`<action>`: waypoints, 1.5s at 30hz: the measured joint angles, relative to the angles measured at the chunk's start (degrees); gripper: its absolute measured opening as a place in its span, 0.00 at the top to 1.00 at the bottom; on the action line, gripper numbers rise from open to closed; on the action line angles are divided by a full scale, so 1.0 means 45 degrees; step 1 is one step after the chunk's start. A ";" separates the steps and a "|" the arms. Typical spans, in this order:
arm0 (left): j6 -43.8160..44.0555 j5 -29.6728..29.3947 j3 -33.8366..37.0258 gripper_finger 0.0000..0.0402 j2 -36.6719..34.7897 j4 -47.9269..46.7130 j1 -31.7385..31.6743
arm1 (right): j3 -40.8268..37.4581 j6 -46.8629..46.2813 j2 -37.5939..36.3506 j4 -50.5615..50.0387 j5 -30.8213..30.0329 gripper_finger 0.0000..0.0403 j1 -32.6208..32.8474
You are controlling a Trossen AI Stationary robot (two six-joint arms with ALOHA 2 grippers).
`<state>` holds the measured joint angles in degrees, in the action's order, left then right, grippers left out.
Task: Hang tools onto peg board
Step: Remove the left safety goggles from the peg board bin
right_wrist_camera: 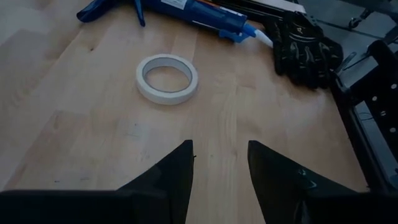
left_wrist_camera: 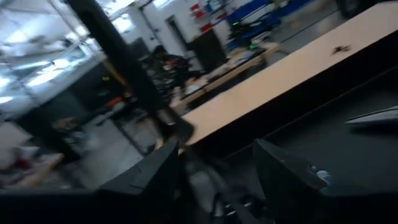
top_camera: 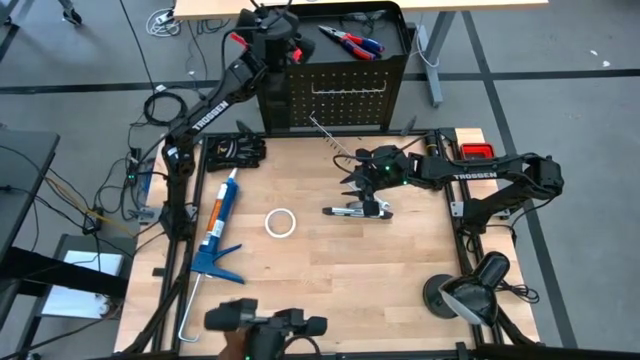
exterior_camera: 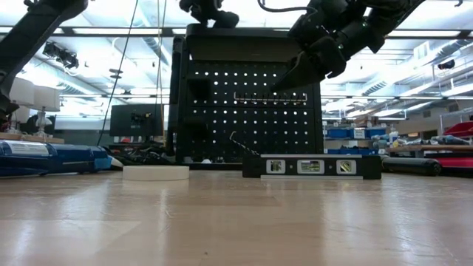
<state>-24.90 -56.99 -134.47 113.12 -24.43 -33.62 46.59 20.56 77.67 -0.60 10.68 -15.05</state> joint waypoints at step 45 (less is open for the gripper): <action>0.7372 0.7337 0.0010 0.29 -0.2550 -0.5595 -0.1870 | 0.0000 -0.0194 0.0000 -0.0151 0.0223 0.60 0.0384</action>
<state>8.27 -23.97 -134.43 101.65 -49.60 -42.04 46.59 19.68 77.67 -1.28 11.68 -13.32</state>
